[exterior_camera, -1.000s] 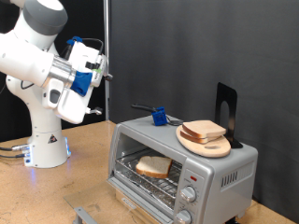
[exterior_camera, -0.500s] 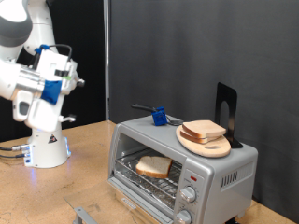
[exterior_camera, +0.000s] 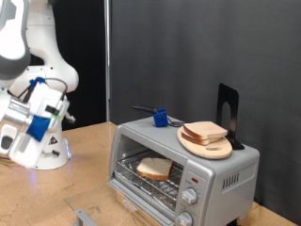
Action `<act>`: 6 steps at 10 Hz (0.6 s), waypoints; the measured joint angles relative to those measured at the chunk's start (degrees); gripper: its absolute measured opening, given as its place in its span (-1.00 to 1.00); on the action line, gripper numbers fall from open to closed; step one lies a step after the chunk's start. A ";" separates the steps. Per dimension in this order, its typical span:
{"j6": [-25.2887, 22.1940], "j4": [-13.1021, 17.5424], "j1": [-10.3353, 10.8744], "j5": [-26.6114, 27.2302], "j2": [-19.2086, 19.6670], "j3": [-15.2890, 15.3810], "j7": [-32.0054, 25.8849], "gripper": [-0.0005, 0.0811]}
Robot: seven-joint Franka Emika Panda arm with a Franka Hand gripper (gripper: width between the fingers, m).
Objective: Make a piece of toast with the oven
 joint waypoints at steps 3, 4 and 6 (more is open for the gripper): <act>7.52 0.11 0.24 4.27 6.39 1.17 -8.42 0.68; 9.03 0.26 0.27 5.58 8.52 1.78 -10.29 0.68; 10.54 0.92 0.38 7.86 12.82 3.22 -13.41 0.68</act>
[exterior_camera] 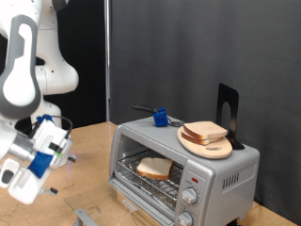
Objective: Make a piece of toast with the oven
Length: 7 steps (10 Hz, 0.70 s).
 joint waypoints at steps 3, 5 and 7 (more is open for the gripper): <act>3.37 0.43 0.24 2.21 5.19 2.77 -2.12 0.68; 5.30 0.57 0.33 3.97 7.99 4.43 -3.82 0.68; 5.76 0.61 0.33 5.79 9.88 5.67 -5.64 0.68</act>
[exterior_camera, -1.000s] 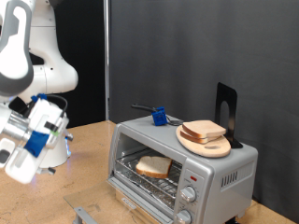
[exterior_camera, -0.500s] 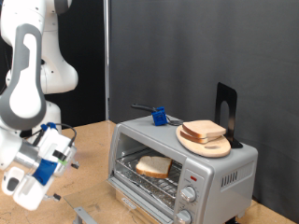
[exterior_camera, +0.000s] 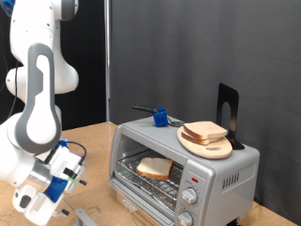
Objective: Make a piece of toast with the oven
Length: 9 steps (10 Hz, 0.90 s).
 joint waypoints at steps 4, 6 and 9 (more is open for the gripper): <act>-6.54 0.06 -0.22 0.03 -0.11 1.09 -2.68 0.68; -13.66 0.11 -1.33 -2.38 -2.41 0.30 -3.48 0.68; -21.39 -0.50 -2.58 -4.10 -6.80 -0.47 -3.21 0.68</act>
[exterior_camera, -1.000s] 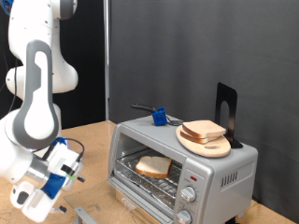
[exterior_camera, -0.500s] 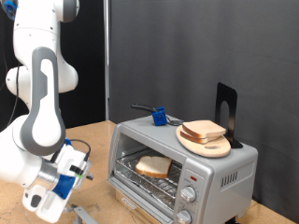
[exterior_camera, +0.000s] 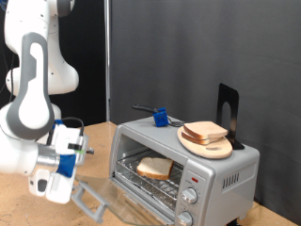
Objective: Make a piece of toast with the oven
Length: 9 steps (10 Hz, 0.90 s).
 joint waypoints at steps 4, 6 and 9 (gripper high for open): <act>-0.95 -2.14 0.11 0.15 -8.04 0.08 4.96 0.68; -1.23 -2.82 0.39 0.96 -11.91 0.85 7.69 0.68; 0.05 -3.41 0.76 2.19 -16.12 2.68 11.57 0.68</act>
